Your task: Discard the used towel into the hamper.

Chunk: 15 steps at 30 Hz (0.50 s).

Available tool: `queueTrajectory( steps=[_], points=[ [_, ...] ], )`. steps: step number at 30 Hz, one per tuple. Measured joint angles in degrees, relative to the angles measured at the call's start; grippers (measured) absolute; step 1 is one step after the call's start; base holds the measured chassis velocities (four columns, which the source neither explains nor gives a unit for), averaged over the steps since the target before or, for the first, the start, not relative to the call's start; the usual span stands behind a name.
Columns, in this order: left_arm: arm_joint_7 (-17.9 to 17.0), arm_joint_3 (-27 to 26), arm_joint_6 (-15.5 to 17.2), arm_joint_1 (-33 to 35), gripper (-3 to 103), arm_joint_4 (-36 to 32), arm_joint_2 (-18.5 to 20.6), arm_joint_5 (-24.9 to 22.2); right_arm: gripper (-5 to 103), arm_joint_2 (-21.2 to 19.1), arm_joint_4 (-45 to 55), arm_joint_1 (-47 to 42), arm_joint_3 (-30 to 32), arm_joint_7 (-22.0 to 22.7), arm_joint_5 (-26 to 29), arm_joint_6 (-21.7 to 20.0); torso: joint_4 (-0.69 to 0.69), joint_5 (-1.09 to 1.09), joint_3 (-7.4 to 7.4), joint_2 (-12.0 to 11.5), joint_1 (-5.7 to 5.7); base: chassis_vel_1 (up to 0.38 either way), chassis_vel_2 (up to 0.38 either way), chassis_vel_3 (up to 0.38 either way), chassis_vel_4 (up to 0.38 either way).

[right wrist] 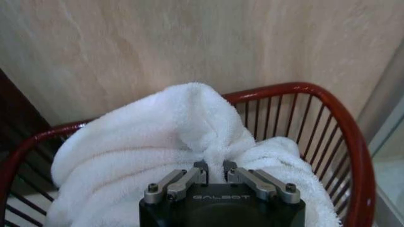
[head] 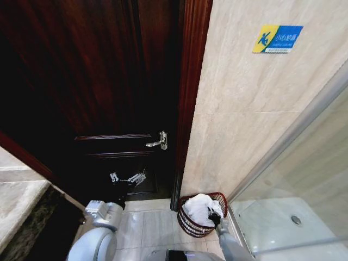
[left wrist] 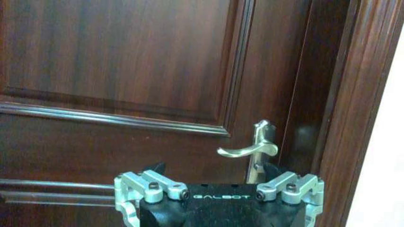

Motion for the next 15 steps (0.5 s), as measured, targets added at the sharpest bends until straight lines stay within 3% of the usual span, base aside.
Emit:
queueTrajectory(
  steps=[5, 15],
  points=[
    [0.0, 0.0, 0.0, 0.0, 100, 0.0, 0.0, 0.0, 13, 0.15, -3.76, 3.79, 0.05, 0.48, -2.28, -5.65, 0.01, 0.0, 0.0, 0.0, 0.0, 0.0, 0.0, 0.0, 0.0],
    [0.0, 0.0, 0.0, 0.0, 100, 0.0, 0.0, 0.0, 13, 0.59, -6.87, 6.19, 0.76, -0.36, -5.57, -11.28, 0.0, 0.01, 0.0, 0.0, 0.0, 0.0, 0.0, 0.0, 0.0]
  ],
)
